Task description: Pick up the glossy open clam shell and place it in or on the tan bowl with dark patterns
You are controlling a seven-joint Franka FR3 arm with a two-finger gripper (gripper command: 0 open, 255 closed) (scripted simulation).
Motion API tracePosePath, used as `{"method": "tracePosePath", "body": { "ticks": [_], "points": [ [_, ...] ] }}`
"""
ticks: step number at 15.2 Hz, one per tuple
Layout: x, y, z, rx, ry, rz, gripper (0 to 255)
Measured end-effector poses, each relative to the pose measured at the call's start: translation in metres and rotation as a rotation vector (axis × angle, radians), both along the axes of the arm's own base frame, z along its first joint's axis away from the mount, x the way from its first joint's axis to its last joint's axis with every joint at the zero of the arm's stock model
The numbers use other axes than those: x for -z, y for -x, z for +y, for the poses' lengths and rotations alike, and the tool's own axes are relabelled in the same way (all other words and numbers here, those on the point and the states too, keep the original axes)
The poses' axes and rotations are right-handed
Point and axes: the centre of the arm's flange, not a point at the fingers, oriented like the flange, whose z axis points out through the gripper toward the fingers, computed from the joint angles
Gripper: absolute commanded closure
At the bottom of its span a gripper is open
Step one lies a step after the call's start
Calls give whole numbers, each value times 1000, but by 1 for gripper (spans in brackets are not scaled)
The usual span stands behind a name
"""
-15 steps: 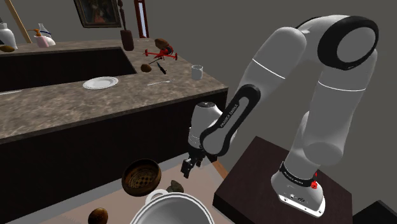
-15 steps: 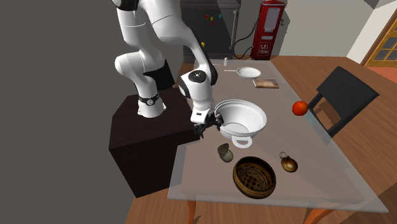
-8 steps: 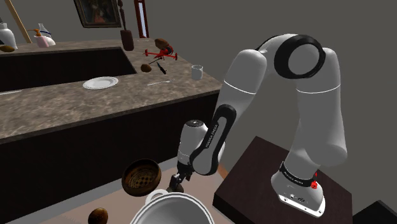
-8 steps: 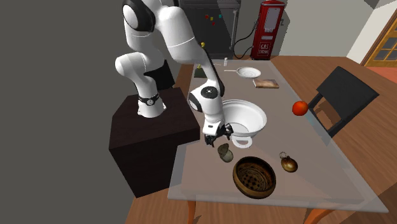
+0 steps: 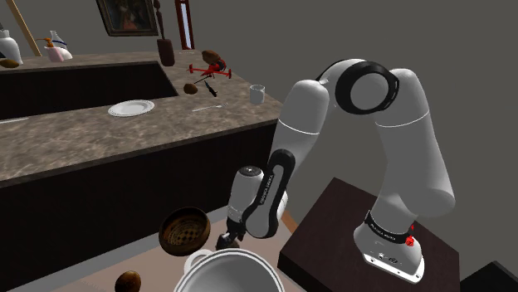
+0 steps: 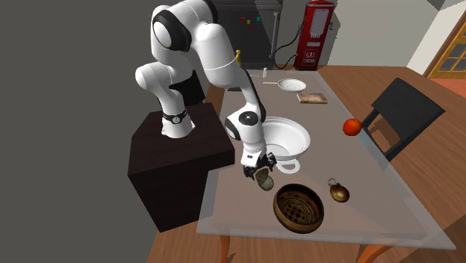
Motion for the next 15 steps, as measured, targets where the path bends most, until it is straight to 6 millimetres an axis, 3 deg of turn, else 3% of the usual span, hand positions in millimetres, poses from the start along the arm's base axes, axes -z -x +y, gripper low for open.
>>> {"method": "tracePosePath", "body": {
  "ticks": [6, 7, 15],
  "points": [
    [6, 1, 1, -3, 4, 11, 0],
    [6, 1, 1, -4, 4, 12, 255],
    [7, 4, 3, -10, 5, 16, 255]
  ]
}}
